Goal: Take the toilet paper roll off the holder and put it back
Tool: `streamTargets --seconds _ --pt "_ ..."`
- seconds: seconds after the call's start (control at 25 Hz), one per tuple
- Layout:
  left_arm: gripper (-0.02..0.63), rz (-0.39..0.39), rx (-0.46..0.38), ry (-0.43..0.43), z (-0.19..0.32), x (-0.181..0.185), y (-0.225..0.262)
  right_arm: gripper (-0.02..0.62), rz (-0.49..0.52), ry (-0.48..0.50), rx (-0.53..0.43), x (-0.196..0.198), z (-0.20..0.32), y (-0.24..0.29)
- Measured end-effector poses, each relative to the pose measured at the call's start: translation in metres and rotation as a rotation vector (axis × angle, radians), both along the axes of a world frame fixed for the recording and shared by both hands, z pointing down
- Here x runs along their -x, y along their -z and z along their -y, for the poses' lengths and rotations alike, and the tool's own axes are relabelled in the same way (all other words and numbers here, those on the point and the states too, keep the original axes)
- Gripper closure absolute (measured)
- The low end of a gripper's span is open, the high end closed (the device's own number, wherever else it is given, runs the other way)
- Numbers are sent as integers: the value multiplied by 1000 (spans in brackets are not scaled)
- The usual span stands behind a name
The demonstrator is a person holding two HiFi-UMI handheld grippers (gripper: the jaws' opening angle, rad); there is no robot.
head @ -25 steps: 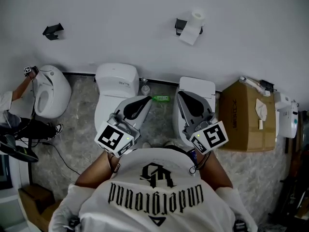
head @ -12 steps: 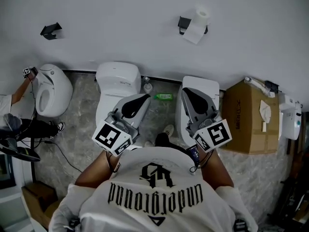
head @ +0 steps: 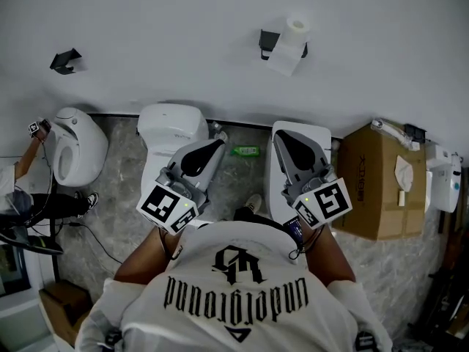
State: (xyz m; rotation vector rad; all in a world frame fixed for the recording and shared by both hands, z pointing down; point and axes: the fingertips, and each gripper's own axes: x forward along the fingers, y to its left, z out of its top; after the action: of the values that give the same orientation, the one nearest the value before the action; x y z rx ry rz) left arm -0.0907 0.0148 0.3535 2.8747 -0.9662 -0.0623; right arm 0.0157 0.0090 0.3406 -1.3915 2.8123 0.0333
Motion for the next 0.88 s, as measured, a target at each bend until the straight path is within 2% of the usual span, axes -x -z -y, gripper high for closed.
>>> streamTargets --seconds 0.44,0.88 --pt "594 -12 -19 -62 61 -85 5 581 -14 -47 -4 -76 40 4" --pt "594 -11 -23 -133 92 -123 1 581 -24 -118 -19 -111 64 8"
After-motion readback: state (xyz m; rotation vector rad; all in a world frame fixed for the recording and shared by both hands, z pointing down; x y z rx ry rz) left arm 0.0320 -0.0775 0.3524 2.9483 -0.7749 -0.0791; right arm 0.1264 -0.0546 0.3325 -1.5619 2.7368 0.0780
